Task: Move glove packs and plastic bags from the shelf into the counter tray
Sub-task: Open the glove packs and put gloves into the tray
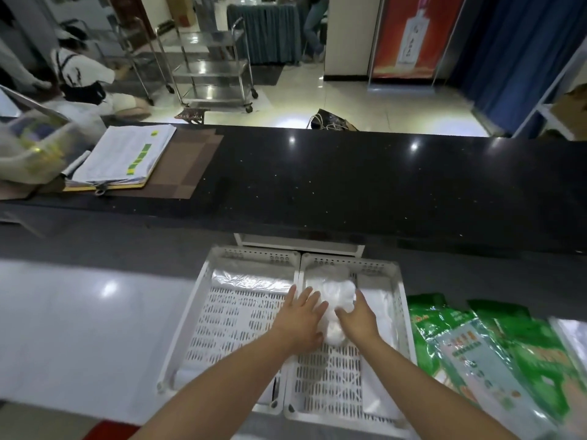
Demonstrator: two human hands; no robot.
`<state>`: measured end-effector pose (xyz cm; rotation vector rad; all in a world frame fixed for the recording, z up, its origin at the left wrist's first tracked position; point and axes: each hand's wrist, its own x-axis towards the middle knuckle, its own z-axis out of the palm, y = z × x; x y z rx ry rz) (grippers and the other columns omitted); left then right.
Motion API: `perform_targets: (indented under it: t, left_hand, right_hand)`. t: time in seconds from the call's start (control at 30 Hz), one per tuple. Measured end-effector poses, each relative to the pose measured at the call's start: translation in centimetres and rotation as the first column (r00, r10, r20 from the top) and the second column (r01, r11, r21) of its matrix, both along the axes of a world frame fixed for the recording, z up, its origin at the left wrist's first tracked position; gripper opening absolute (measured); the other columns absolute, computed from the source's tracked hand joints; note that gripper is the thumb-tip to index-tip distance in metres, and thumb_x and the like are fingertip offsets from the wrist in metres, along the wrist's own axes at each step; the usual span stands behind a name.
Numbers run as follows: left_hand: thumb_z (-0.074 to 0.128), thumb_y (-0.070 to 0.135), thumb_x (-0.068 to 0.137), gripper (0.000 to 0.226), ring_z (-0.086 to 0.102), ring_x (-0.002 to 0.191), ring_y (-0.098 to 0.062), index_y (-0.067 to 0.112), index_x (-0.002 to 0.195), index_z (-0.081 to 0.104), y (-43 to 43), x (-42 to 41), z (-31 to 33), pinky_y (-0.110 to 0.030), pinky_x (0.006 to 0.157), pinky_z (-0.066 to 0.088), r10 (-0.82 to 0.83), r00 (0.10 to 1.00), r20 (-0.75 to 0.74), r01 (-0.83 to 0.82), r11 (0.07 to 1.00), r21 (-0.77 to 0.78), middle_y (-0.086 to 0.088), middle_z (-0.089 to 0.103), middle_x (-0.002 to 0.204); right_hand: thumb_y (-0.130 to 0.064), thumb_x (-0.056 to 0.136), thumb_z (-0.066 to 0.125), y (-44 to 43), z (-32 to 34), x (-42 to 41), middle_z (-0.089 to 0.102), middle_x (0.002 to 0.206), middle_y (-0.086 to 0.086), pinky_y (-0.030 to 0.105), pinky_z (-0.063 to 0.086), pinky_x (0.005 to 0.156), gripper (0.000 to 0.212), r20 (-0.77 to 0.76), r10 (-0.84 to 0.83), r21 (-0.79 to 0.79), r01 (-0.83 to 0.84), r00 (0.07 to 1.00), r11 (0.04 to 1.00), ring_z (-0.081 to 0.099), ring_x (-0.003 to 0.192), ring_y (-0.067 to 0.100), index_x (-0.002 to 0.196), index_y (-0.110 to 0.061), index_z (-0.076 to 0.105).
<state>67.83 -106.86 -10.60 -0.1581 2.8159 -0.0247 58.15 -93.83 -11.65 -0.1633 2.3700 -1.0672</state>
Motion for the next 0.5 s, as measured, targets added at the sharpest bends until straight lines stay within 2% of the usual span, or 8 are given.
perform_targets:
  t: [0.1, 0.17, 0.27, 0.37, 0.5]
  left_hand:
    - [0.046, 0.055, 0.094, 0.081, -0.005, 0.154, -0.026, 0.025, 0.159, 0.007, 0.3, -0.6, -0.3, -0.057, 0.119, -0.011, -0.021, 0.999, 0.044, 0.022, 0.999, -0.028, -0.006, 0.003, 0.167]
    - [0.049, 0.055, 0.094, 0.084, -0.002, 0.154, -0.027, 0.024, 0.159, 0.006, 0.4, -0.8, -0.4, -0.058, 0.119, -0.011, -0.024, 0.998, 0.06, 0.027, 0.999, -0.04, -0.007, 0.003, 0.167]
    - [0.047, 0.057, 0.095, 0.084, 0.001, 0.154, -0.029, 0.022, 0.159, 0.005, 0.6, -0.9, -0.3, -0.059, 0.119, -0.009, -0.042, 0.997, 0.061, 0.046, 0.996, -0.07, -0.008, 0.002, 0.167]
    - [0.047, 0.051, 0.098, 0.078, 0.004, 0.153, -0.03, 0.022, 0.159, 0.009, 0.6, -1.2, -0.5, -0.06, 0.118, -0.013, -0.042, 0.998, 0.04, 0.046, 0.995, -0.087, -0.009, 0.004, 0.167]
    - [0.055, 0.032, 0.098, 0.077, 0.003, 0.153, -0.03, 0.024, 0.159, 0.007, 0.1, -1.7, -0.9, -0.06, 0.119, -0.01, -0.004, 0.998, 0.061, 0.009, 0.997, -0.082, -0.008, 0.003, 0.167]
  right_hand:
    - [-0.026, 0.096, 0.061, 1.9, 0.1, 0.2, 0.03, 0.158, 0.008, 0.029, 0.035, 0.111, 0.073, -0.194, 0.251, 0.14, -0.226, 0.948, 0.964, 0.035, 0.142, 0.024, 0.156, -0.018, 0.021]
    - [-0.035, 0.097, 0.057, 3.1, -0.2, 0.4, 0.012, 0.165, 0.003, 0.031, 0.02, 0.12, 0.071, -0.289, 0.474, 0.309, -0.387, 0.832, 0.869, 0.013, 0.151, 0.02, 0.157, -0.024, 0.019]
    - [-0.045, 0.095, 0.056, 3.9, -0.8, 0.6, 0.001, 0.166, 0.0, 0.036, 0.005, 0.122, 0.076, -0.281, 0.697, 0.507, -0.515, 0.659, 0.691, -0.003, 0.153, 0.02, 0.157, -0.031, 0.014]
    - [-0.043, 0.096, 0.054, 3.5, -1.5, 0.9, 0.001, 0.166, 0.0, 0.039, 0.0, 0.122, 0.077, -0.252, 0.766, 0.586, -0.537, 0.591, 0.607, -0.004, 0.153, 0.021, 0.157, -0.031, 0.01]
    - [-0.034, 0.101, 0.046, 2.5, -2.2, 0.9, 0.005, 0.166, 0.002, 0.04, -0.001, 0.122, 0.065, -0.251, 0.75, 0.617, -0.496, 0.612, 0.611, -0.001, 0.153, 0.021, 0.157, -0.029, 0.013]
